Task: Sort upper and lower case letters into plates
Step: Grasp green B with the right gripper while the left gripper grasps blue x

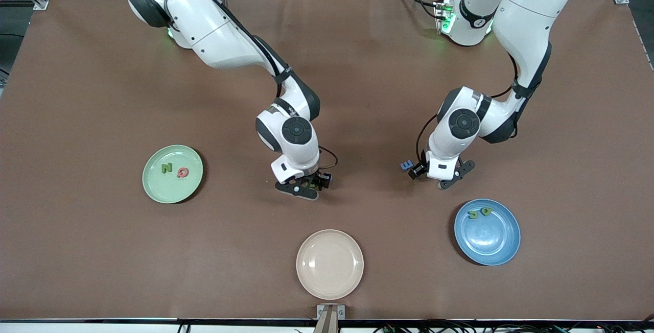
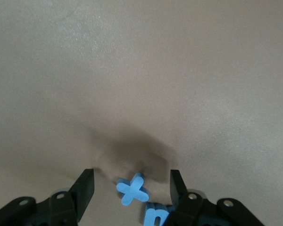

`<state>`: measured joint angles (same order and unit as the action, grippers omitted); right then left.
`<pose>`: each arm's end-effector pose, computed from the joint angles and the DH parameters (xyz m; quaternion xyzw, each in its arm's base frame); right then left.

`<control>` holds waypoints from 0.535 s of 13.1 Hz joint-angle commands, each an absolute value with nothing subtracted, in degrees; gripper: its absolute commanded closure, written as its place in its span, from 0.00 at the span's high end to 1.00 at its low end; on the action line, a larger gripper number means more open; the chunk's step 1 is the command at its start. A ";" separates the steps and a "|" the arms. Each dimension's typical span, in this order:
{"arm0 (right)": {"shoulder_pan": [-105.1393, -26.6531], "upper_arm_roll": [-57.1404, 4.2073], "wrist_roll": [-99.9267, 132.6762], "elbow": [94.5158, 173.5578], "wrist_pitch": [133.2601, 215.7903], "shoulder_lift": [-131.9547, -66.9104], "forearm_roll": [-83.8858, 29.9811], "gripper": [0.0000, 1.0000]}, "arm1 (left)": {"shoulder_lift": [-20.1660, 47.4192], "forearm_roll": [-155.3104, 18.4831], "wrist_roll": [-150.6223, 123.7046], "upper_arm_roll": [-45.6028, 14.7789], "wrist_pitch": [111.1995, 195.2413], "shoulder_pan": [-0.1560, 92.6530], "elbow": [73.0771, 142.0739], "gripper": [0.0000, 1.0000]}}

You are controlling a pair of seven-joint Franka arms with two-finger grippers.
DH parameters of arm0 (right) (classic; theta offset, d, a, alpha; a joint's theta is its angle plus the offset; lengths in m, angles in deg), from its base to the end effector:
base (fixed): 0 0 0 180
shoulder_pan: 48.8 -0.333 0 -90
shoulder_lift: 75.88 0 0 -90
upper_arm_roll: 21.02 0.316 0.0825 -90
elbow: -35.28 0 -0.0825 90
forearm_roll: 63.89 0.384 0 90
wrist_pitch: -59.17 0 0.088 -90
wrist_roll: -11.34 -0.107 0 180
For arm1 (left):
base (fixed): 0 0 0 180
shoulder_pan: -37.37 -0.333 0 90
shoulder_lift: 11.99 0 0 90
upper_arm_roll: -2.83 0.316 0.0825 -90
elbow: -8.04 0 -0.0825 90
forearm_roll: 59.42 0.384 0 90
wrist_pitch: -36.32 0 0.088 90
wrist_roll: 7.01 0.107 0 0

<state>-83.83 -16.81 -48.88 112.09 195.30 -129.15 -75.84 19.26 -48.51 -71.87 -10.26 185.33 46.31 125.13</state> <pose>0.5893 0.4619 0.1759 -0.9892 0.1274 -0.0715 0.0108 0.5527 -0.2267 0.1791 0.9523 0.3047 0.0061 0.0175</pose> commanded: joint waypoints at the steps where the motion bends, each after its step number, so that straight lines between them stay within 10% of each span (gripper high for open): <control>1: -84.39 -17.15 -48.60 111.92 195.22 -129.67 -78.65 0.19 | 19.64 -48.70 -72.57 -9.74 185.38 46.87 125.37 0.65; 2: -84.13 -17.15 -48.77 112.01 194.70 -129.58 -78.56 0.00 | 19.73 -48.70 -72.57 -9.74 185.47 46.87 125.37 0.62; 7: -76.86 -16.10 -33.98 115.15 184.44 -122.67 -77.69 0.00 | 20.00 -48.70 -73.71 -9.74 185.21 47.66 125.37 0.46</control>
